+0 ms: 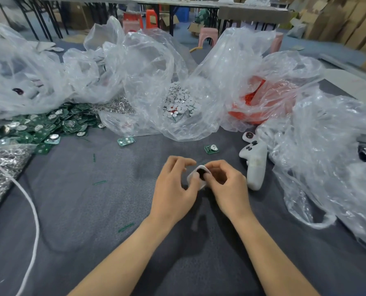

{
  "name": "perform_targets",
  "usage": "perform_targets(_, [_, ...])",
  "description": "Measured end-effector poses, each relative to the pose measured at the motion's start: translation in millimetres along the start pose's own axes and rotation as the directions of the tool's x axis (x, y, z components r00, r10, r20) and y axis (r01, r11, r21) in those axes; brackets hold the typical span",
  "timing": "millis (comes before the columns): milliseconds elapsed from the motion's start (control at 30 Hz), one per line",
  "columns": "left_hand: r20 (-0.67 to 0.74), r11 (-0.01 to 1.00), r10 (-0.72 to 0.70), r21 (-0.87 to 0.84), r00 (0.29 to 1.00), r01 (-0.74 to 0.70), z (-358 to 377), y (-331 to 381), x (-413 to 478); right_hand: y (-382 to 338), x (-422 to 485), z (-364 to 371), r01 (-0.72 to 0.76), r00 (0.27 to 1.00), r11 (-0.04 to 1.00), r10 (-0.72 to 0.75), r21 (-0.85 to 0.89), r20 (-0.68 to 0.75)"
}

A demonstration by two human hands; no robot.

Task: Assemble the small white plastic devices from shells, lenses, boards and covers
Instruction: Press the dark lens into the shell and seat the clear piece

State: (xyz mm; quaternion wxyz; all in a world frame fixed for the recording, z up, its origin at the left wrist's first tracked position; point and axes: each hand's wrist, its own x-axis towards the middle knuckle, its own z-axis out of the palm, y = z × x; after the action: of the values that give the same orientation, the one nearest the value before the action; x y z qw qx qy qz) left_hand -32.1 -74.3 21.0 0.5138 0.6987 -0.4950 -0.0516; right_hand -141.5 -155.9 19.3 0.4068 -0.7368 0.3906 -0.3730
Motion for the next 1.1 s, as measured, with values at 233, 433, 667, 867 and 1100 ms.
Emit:
perform_targets(233, [0.027,0.985,0.001,0.172,1.000,-0.006,6,13,154,10,4,7,0.090,0.996,0.975,-0.094,-0.202,-0.008])
perform_targets(433, [0.374,0.673,-0.250,0.730,0.893,-0.117,25,-43,217,12,2,7,0.208,0.978,0.952,-0.203,-0.225,0.046])
perform_targets(667, [0.362,0.598,-0.190,0.780,0.913,-0.185,22,-70,215,14,5,9,0.190,0.982,0.954,-0.182,-0.234,0.057])
perform_targets(867, [0.370,0.602,-0.199,0.777,0.907,-0.185,21,-71,217,11,4,7,0.182,0.983,0.950,-0.171,-0.252,0.068])
perform_targets(1100, [0.382,0.583,-0.194,0.786,0.903,-0.207,22,-68,209,11,4,7,0.165,0.986,0.950,-0.151,-0.266,0.073])
